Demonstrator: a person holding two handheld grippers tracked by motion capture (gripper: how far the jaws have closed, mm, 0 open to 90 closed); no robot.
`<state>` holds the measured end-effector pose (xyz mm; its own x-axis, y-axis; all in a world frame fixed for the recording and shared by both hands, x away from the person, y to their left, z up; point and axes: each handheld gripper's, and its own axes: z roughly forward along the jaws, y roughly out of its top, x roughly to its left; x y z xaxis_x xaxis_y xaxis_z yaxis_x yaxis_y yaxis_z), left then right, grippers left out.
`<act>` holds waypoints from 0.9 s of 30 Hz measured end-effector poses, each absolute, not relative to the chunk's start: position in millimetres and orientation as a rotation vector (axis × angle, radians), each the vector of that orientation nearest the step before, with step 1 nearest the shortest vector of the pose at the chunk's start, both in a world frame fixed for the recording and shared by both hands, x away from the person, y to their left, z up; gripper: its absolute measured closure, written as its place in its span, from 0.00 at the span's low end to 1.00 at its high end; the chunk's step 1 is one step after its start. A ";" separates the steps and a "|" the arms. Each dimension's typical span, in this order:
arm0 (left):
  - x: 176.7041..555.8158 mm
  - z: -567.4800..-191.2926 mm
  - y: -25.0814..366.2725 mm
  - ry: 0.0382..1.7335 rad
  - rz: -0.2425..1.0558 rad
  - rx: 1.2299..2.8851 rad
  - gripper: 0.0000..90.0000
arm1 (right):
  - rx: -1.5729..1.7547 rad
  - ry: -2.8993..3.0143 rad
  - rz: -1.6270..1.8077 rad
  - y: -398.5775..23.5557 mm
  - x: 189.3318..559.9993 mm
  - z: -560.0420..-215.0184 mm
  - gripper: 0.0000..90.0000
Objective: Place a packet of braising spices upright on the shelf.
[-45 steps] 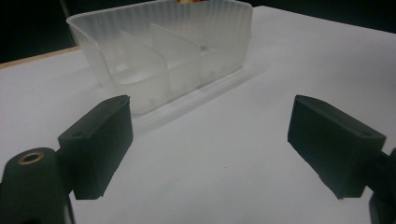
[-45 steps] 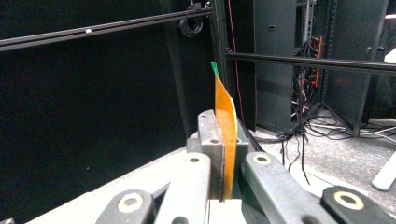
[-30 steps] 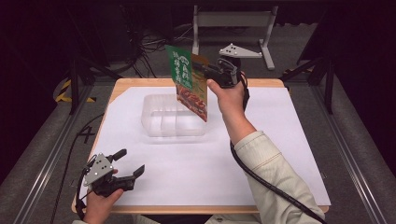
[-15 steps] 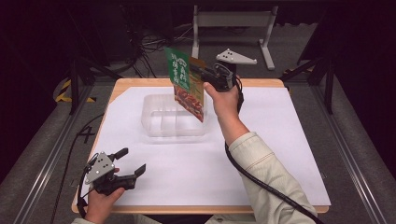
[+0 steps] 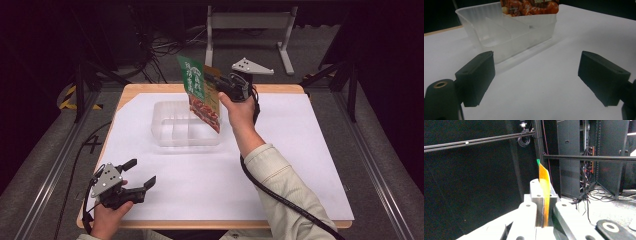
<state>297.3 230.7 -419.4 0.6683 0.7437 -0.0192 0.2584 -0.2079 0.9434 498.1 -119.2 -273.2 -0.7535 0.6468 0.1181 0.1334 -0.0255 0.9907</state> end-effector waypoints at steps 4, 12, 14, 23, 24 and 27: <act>297.5 -419.3 230.8 0.805 0.543 1.774 0.17 | 0.820 1.882 1.830 -118.6 499.1 -277.4 1.00; 297.5 -419.7 231.0 0.807 0.543 1.772 0.17 | 0.828 1.881 1.836 -117.8 503.5 -288.0 1.00; 297.4 -419.7 231.2 0.808 0.543 1.771 0.17 | 0.835 1.879 1.841 -118.2 504.7 -291.0 1.00; 297.4 -419.7 231.2 0.809 0.543 1.771 0.17 | 0.843 1.893 1.832 -120.6 506.6 -303.8 1.00; 297.5 -419.8 231.1 0.809 0.543 1.772 0.17 | 0.846 1.896 1.827 -121.1 506.4 -304.9 1.00; 297.9 -419.9 230.3 0.809 0.541 1.773 0.17 | 0.853 1.906 1.818 -122.6 505.5 -308.4 1.00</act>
<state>297.9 230.3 -419.9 0.6676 0.7441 -0.0234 0.2630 -0.2062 0.9425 505.5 -122.6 -308.4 -0.7479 0.6489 0.1400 0.1703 -0.0162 0.9853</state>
